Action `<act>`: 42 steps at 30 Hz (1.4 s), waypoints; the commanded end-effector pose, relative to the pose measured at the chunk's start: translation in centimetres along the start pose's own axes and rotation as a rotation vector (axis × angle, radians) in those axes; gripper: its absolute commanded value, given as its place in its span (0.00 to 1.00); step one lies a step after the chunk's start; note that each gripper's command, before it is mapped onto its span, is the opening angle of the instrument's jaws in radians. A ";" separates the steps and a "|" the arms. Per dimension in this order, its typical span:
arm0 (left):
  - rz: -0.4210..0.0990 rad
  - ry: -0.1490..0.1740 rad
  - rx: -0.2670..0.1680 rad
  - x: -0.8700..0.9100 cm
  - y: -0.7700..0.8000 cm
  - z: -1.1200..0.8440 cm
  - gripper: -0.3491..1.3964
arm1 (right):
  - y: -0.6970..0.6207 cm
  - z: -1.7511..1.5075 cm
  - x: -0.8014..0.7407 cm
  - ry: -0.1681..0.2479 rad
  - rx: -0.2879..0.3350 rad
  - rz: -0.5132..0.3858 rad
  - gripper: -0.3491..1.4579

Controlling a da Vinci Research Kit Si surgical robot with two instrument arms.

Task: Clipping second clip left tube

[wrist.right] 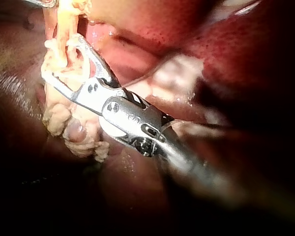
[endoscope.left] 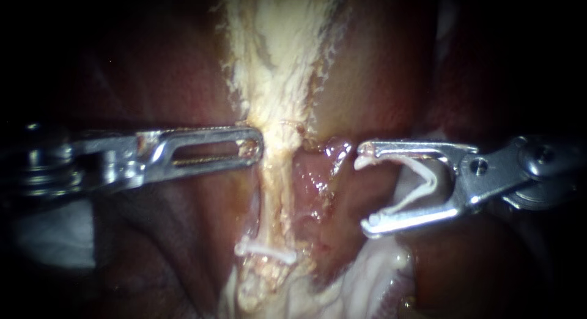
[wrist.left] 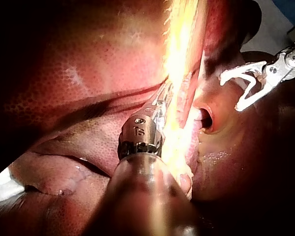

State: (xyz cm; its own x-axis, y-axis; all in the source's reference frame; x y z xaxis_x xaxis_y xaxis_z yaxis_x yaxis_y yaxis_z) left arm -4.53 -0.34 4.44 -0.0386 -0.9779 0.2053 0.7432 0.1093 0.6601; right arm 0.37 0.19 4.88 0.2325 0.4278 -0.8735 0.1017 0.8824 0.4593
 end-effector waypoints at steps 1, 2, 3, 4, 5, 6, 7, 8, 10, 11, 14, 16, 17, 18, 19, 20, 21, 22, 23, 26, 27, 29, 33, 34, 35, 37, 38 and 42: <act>0.000 0.000 0.000 0.00 0.00 0.00 0.00 | 0.00 -0.01 0.00 0.000 0.001 0.000 0.52; 0.000 0.000 0.000 0.00 0.00 -0.01 0.00 | 0.00 -0.01 0.00 0.000 0.001 0.000 0.52; 0.000 0.000 0.000 0.00 0.00 -0.01 0.00 | 0.00 -0.01 0.00 0.000 0.001 0.000 0.52; 0.000 0.001 0.000 -0.01 0.00 -0.03 0.00 | 0.00 -0.01 0.00 0.002 0.006 0.000 0.52; -0.001 0.002 0.001 -0.02 0.00 -0.05 0.00 | 0.00 -0.01 -0.01 0.003 0.009 -0.001 0.52; -0.001 0.004 0.003 -0.04 0.00 -0.08 0.00 | -0.01 0.00 -0.02 0.004 0.012 -0.002 0.52; -0.002 0.005 0.002 -0.07 -0.01 -0.14 0.00 | -0.02 0.01 -0.03 0.004 0.013 -0.003 0.52; -0.003 0.004 -0.001 -0.10 -0.02 -0.19 0.00 | -0.03 0.02 -0.04 0.004 0.013 -0.004 0.52; -0.007 0.003 -0.007 -0.17 -0.04 -0.32 0.00 | -0.05 0.05 -0.07 0.004 0.012 -0.007 0.52; -0.008 0.003 -0.010 -0.20 -0.05 -0.38 0.00 | -0.06 0.07 -0.09 0.004 0.012 -0.008 0.52; -0.012 -0.004 -0.021 -0.27 -0.07 -0.59 0.00 | -0.08 0.14 -0.13 0.006 0.018 -0.012 0.52; -0.014 -0.012 -0.025 -0.29 -0.08 -0.72 0.00 | -0.09 0.20 -0.17 0.007 0.019 -0.015 0.52; -0.015 -0.011 -0.025 -0.30 -0.08 -0.76 0.00 | -0.10 0.24 -0.19 0.011 0.020 -0.016 0.52; -0.015 -0.010 -0.025 -0.30 -0.08 -0.80 0.00 | -0.10 0.28 -0.21 0.008 0.022 -0.018 0.52; -0.016 -0.014 -0.025 -0.30 -0.08 -0.83 0.00 | -0.11 0.32 -0.23 0.007 0.027 -0.025 0.52; -0.016 -0.014 -0.026 -0.29 -0.09 -0.85 0.00 | -0.11 0.37 -0.25 0.001 0.028 -0.027 0.52; -0.017 -0.015 -0.026 -0.29 -0.10 -0.86 0.00 | -0.11 0.44 -0.28 -0.005 0.034 -0.024 0.52; -0.017 -0.015 -0.027 -0.28 -0.10 -0.86 0.00 | -0.12 0.49 -0.30 -0.010 0.038 -0.020 0.52; -0.017 -0.016 -0.028 -0.28 -0.11 -0.86 0.00 | -0.12 0.57 -0.34 -0.015 0.041 -0.017 0.52; -0.017 -0.017 -0.029 -0.26 -0.12 -0.86 0.00 | -0.11 0.78 -0.46 -0.016 0.054 -0.008 0.52; -0.017 -0.018 -0.029 -0.25 -0.13 -0.86 0.00 | -0.11 0.85 -0.50 -0.018 0.058 0.000 0.52; -0.017 -0.018 -0.030 -0.24 -0.13 -0.87 0.00 | -0.11 1.00 -0.59 -0.023 0.070 0.008 0.52; -0.018 -0.019 -0.031 -0.23 -0.15 -0.88 0.00 | -0.10 1.25 -0.75 -0.038 0.086 0.034 0.52; -0.018 -0.020 -0.031 -0.22 -0.15 -0.88 0.00 | -0.10 1.30 -0.78 -0.036 0.092 0.037 0.52; -0.018 -0.020 -0.031 -0.22 -0.15 -0.88 0.00 | -0.11 1.37 -0.81 -0.035 0.097 0.046 0.52; -0.018 -0.020 -0.032 -0.22 -0.16 -0.89 0.00 | -0.12 1.47 -0.86 -0.034 0.103 0.053 0.52; -0.018 -0.020 -0.032 -0.22 -0.16 -0.89 0.00 | -0.12 1.52 -0.88 -0.033 0.106 0.055 0.52; -0.019 -0.021 -0.033 -0.21 -0.19 -0.91 0.00 | -0.10 1.63 -0.91 -0.037 0.118 0.065 0.52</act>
State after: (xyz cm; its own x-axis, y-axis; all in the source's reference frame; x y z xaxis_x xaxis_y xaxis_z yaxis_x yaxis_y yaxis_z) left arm -4.06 -0.32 3.61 -0.0680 -0.9755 0.2094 0.7650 0.0837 0.6386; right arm 1.74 -0.61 5.91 0.2778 0.4750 -0.8350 0.1976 0.8224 0.5336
